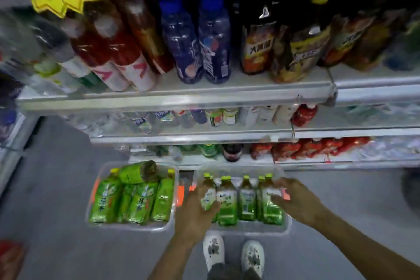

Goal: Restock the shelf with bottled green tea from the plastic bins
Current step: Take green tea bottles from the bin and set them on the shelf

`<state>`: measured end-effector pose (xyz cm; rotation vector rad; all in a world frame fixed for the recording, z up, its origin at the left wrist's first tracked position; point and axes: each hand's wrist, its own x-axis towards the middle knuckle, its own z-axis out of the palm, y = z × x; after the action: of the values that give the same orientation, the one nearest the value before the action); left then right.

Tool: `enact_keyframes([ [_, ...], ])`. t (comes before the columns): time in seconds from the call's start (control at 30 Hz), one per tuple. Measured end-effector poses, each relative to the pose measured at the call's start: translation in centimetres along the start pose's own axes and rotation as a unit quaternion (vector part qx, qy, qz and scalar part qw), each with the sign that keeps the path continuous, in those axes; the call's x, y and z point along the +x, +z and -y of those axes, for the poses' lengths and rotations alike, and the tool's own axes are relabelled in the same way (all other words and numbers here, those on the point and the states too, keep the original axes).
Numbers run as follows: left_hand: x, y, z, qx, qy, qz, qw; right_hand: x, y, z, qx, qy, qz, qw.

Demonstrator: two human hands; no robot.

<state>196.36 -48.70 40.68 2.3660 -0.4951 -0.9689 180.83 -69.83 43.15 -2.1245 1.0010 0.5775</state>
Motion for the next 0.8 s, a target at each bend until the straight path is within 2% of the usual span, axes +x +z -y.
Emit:
enact_keyframes([
  [0.13, 3.9, 5.2, 5.0, -0.002, -0.090, 0.054, 0.994, 4.5, 7.5, -4.9, 0.050, 0.063, 0.073, 0.994],
  [0.27, 7.9, 9.3, 9.2, 0.027, -0.146, 0.079, 0.986, 9.1, 14.3, -6.3, 0.066, 0.085, 0.102, 0.989],
  [0.43, 12.6, 13.2, 13.9, 0.051, -0.171, 0.044, 0.983, 15.6, 22.2, -3.8, 0.097, 0.124, 0.127, 0.979],
  [0.6, 14.6, 16.3, 16.3, 0.075, -0.148, -0.004, 0.986, 20.5, 28.9, -1.0, 0.106, 0.128, 0.072, 0.983],
  [0.7, 14.8, 17.4, 16.2, 0.090, -0.158, -0.042, 0.982, 21.5, 30.5, -0.5, 0.093, 0.157, 0.051, 0.982],
  [0.8, 15.3, 17.6, 15.7, 0.124, -0.175, -0.038, 0.976, 21.7, 30.7, -0.3, 0.062, 0.141, 0.010, 0.988],
])
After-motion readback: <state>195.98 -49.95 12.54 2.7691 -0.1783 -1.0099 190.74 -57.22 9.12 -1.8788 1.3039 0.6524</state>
